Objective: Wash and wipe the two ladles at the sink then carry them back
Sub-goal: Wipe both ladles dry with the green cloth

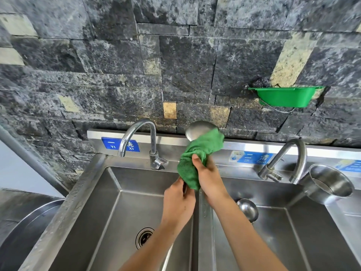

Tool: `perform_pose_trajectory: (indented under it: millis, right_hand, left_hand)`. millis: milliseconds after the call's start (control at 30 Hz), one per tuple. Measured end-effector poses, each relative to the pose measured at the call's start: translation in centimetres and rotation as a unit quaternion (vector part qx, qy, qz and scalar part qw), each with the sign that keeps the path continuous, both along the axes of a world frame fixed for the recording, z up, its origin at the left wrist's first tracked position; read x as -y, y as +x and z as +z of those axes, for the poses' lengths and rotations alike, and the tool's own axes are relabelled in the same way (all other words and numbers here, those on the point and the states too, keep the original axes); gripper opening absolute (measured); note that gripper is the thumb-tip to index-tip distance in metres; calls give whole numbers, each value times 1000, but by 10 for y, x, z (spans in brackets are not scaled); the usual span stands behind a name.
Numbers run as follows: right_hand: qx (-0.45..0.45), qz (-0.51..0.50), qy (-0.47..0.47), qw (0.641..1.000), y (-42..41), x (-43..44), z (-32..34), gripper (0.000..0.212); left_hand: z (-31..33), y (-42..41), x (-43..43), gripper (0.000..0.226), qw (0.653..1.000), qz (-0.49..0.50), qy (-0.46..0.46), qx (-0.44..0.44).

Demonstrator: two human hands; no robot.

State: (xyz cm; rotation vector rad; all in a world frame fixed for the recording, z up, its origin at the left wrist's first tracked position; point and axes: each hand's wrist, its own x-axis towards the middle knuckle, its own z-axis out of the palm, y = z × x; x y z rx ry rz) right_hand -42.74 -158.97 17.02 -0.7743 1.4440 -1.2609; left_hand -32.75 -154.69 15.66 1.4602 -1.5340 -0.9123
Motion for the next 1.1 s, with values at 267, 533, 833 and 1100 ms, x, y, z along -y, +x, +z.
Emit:
perform_pose_trajectory:
  millis: [267,533,833,1100]
  right_hand:
    - [-34,25,40,998,-14,-4,-3,76]
    - [-95,-45,21,994,-3,-15,7,67]
    - [222,-17,-10,975,-13,-13,29,38]
    - [200,-89,-51,974,-50,31,81,35]
  left_hand:
    - [1,-4,-6,24,1000,-5,9,-14]
    - [11,-8,-5,19,999,14,26,-16]
    - [25,3,-1,11,995,-71,-28,65]
    - [4,38,-32,29,991,-116,41,45]
